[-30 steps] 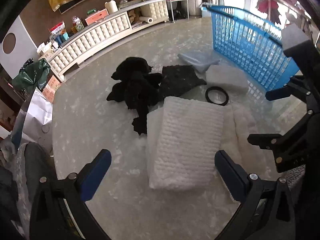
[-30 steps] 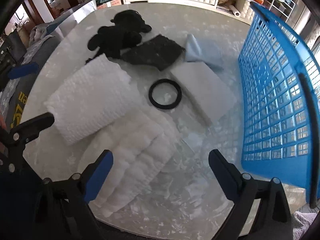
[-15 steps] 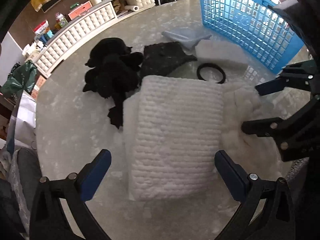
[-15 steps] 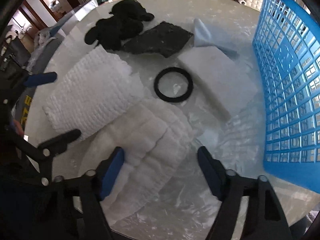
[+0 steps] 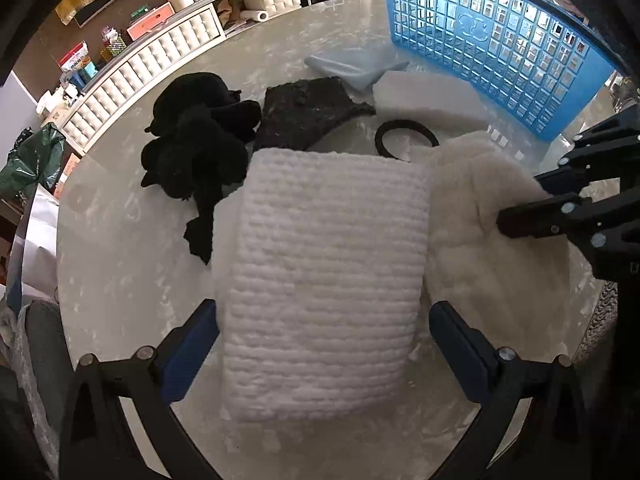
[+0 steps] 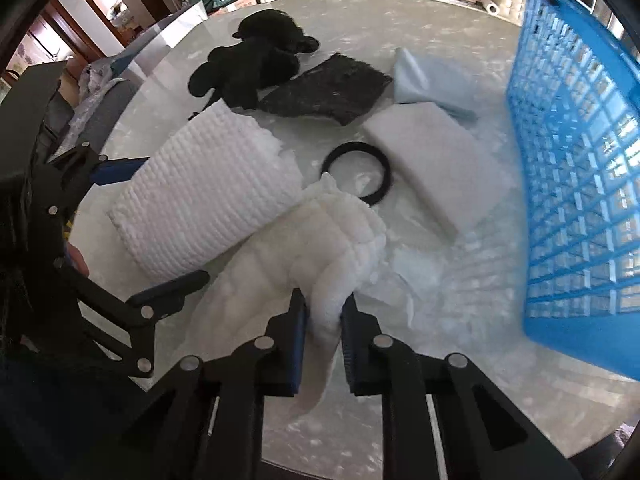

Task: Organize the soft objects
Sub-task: 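Lift the fluffy towel with the right tool while the left tool grasps the white waffle towel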

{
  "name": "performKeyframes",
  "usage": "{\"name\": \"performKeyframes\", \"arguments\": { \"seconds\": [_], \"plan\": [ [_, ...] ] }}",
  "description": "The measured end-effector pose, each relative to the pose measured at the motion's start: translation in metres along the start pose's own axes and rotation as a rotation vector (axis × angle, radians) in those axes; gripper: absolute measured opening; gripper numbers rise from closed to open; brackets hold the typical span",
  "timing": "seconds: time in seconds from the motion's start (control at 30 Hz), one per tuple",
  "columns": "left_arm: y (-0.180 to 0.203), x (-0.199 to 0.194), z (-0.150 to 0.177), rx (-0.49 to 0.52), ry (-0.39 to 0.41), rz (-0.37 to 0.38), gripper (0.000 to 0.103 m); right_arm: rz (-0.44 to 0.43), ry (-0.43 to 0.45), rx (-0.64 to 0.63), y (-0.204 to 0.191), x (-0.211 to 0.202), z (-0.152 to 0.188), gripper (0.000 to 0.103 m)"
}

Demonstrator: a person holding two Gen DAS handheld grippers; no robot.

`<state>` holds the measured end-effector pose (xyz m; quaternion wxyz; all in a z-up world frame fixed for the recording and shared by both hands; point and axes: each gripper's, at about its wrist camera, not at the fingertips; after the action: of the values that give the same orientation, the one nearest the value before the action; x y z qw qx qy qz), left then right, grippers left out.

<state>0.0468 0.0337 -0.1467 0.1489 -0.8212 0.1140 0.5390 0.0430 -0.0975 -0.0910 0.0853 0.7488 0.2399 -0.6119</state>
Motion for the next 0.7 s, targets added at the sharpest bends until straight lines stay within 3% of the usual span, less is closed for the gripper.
{"name": "performKeyframes", "arguments": {
  "seconds": [0.1, 0.4, 0.7],
  "plan": [
    [0.001, 0.001, -0.002, -0.011, -0.002, 0.009, 0.103, 0.027, -0.003, 0.002, 0.0, 0.003, -0.008, 0.014],
    [0.002, -0.01, 0.0, 0.009, 0.036, 0.038, 0.103, 0.129, 0.003, -0.014, 0.012, -0.023, 0.011, 0.014],
    [-0.004, 0.011, 0.005, -0.001, -0.022, 0.048, 0.103, 0.121, 0.049, 0.029, 0.023, -0.052, 0.008, 0.014]
  ]
}}
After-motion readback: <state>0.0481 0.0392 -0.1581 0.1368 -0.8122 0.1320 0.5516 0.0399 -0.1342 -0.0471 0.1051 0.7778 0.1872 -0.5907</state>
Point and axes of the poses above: each gripper's, at about its wrist camera, not at the fingertips, and x roughly the way its jaws point, y to its right, z to its underside
